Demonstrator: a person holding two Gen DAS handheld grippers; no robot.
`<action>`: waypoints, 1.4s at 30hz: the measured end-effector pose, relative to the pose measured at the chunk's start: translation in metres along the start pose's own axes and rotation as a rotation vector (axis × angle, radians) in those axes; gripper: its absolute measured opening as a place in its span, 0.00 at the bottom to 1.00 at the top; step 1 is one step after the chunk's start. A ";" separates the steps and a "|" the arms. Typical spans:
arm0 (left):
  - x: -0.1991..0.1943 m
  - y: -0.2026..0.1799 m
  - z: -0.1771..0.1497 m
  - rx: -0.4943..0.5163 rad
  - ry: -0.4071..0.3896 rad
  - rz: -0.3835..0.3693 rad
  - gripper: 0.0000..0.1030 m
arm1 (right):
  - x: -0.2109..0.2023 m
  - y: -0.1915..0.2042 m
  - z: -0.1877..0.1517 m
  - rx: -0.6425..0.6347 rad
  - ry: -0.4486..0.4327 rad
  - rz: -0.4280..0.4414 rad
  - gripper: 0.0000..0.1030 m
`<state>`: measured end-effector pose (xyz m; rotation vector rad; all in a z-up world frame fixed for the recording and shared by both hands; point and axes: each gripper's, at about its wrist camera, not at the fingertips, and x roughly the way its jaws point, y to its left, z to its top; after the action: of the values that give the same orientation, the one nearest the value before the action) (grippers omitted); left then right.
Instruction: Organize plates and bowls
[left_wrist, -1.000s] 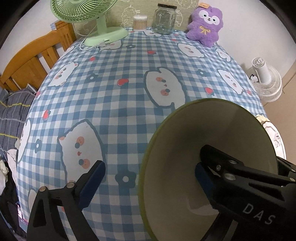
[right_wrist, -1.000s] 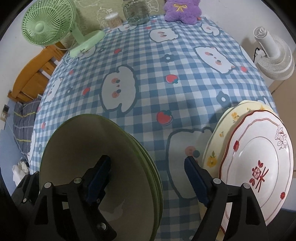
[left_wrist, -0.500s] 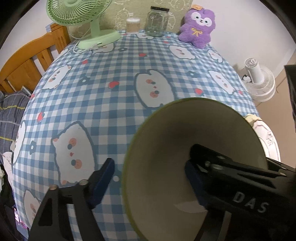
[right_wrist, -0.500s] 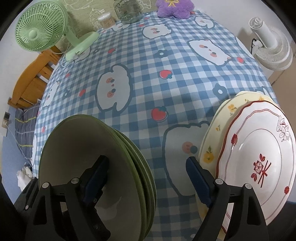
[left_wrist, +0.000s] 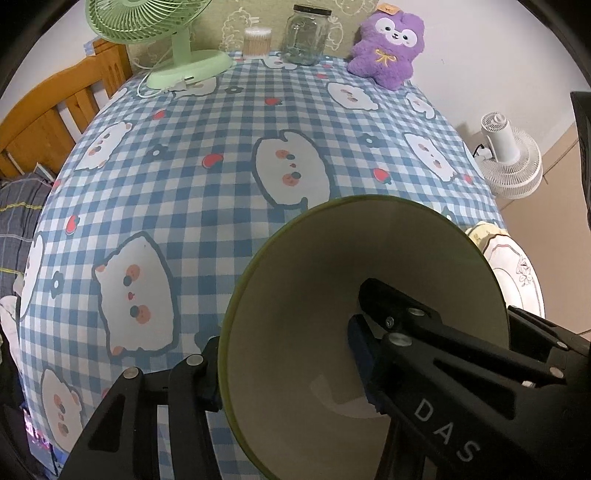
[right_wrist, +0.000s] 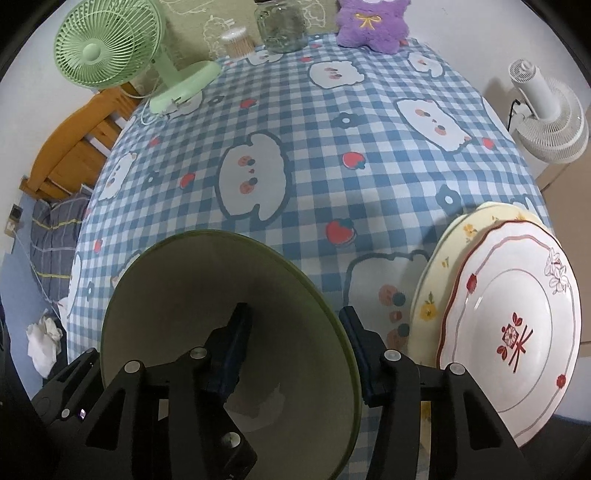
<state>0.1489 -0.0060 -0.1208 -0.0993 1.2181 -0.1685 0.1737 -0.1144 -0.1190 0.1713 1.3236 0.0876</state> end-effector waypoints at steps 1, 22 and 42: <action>0.000 -0.001 0.000 0.004 0.003 -0.001 0.54 | -0.001 0.000 -0.001 -0.002 0.000 0.000 0.52; -0.061 -0.009 0.008 0.004 -0.104 0.007 0.51 | -0.063 0.010 0.006 0.027 -0.094 0.008 0.53; -0.077 -0.075 0.019 -0.062 -0.135 0.023 0.51 | -0.102 -0.049 0.024 -0.034 -0.117 0.026 0.53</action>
<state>0.1351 -0.0663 -0.0306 -0.1481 1.0900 -0.1030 0.1701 -0.1812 -0.0244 0.1623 1.2026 0.1203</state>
